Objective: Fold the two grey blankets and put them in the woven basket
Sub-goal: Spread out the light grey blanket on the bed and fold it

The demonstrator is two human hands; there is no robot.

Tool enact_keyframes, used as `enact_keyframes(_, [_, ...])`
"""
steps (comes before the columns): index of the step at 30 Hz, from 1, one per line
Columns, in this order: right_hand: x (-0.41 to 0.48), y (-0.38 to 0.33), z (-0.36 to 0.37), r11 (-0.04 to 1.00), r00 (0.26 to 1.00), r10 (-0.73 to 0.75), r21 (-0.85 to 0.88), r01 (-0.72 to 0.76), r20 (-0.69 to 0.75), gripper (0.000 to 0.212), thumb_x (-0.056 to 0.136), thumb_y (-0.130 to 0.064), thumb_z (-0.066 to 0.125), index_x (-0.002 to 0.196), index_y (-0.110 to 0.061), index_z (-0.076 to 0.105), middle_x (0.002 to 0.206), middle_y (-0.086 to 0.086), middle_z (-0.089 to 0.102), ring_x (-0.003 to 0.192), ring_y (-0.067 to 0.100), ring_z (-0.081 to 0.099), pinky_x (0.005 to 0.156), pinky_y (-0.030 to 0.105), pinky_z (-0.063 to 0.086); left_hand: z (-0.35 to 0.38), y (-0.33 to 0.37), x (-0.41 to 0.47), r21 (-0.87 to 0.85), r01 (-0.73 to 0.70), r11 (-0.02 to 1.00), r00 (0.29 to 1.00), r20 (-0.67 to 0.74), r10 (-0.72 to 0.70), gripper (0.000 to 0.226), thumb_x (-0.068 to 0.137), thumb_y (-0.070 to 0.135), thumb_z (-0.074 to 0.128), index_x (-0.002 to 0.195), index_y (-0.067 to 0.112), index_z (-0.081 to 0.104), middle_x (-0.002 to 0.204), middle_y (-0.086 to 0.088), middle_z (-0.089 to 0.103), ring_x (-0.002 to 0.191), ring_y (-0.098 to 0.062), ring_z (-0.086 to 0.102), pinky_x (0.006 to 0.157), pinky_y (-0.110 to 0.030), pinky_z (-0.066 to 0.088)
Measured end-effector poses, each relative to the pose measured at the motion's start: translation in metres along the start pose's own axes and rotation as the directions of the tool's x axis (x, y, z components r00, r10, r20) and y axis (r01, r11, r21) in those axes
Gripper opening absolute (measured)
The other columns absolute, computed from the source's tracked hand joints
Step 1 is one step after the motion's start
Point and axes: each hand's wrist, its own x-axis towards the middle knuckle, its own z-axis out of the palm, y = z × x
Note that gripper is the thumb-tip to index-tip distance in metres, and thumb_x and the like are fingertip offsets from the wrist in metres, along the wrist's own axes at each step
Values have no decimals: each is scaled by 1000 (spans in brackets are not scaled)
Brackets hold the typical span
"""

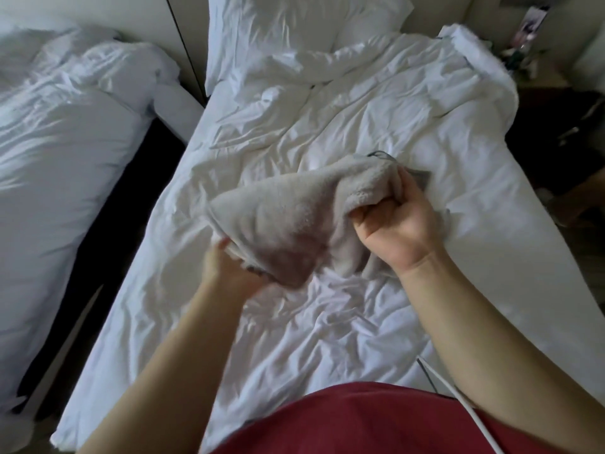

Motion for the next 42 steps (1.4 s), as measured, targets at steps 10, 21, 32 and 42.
enact_keyframes(10, [-6, 22, -12, 993, 986, 113, -10, -115, -121, 21, 74, -7, 53, 84, 3, 69, 72, 15, 72, 59, 20, 71, 48, 21, 54, 15, -60, -3, 253, 190, 949, 950, 195, -242, 38, 76, 37, 59, 95, 7, 73, 92, -10, 71, 77, -24, 68, 74, -37, 46])
enact_keyframes(21, [-5, -34, -79, 955, 864, -151, 154, 252, -481, 33, 86, -4, 44, 103, -8, 72, 110, 18, 67, 110, 32, 60, 103, 44, 42, -10, 38, 2, -235, -188, 954, 982, -27, 187, 27, 79, -1, 36, 60, 17, 29, 33, 3, 33, 23, -5, 33, 28, -12, 24])
enact_keyframes(32, [0, 32, -71, 329, 955, 279, -924, -196, -103, 69, 66, 1, 72, 126, -29, 57, 115, 6, 68, 109, 18, 64, 86, 28, 52, 26, -64, -15, 695, -147, 704, 958, 276, -72, 33, 86, 26, 54, 74, -2, 64, 72, -24, 62, 76, -29, 60, 63, -30, 50])
enact_keyframes(42, [-14, 8, -51, 239, 998, -17, -969, 63, 60, 15, 73, -18, 58, 79, -18, 72, 73, 9, 70, 75, 23, 65, 71, 31, 52, 30, -81, 29, 538, 186, 822, 982, -77, -172, 48, 93, 38, 53, 134, 13, 46, 86, -4, 56, 75, -14, 64, 77, -26, 52])
